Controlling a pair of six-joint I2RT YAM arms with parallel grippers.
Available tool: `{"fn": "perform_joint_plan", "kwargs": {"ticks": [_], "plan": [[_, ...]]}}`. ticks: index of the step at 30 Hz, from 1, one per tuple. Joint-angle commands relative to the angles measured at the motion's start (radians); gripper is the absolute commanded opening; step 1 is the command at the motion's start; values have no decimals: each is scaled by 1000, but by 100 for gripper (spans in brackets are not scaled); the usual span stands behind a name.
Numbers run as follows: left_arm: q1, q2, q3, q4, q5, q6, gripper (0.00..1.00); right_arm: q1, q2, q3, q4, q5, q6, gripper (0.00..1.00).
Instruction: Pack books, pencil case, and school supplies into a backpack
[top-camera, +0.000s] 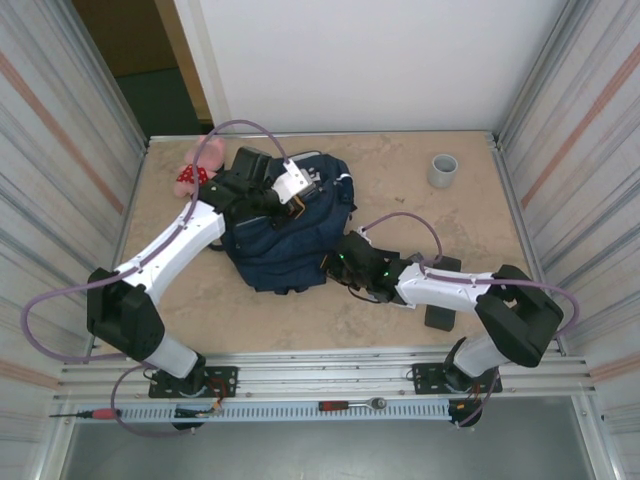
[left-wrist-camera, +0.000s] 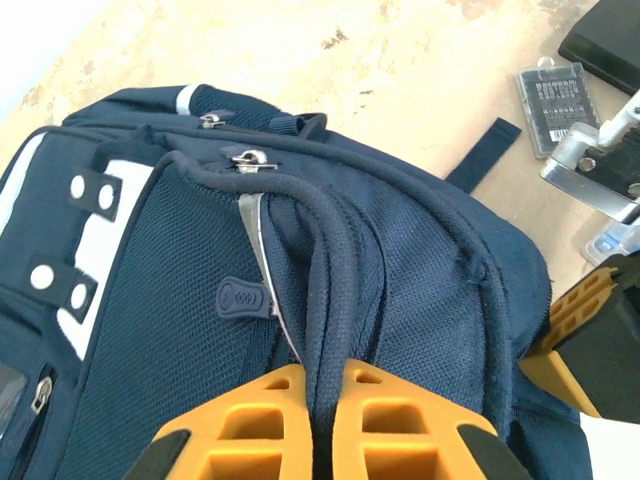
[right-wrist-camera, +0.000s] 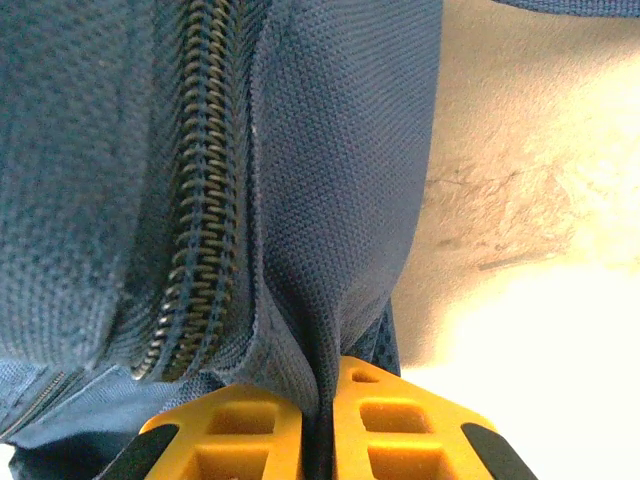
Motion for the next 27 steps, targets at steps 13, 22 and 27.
{"fn": "perform_joint_plan", "kwargs": {"ticks": [13,22,27], "plan": [[77,-227,-183,87,442,470,0,-36,-293,20,-338,-80,-767,62],[97,-316,-338,24,572,674,0,-350,-398,12,-367,-485,-1316,65],[97,-365,-387,13,561,707,0,-540,-263,74,-362,-693,-1554,65]]}}
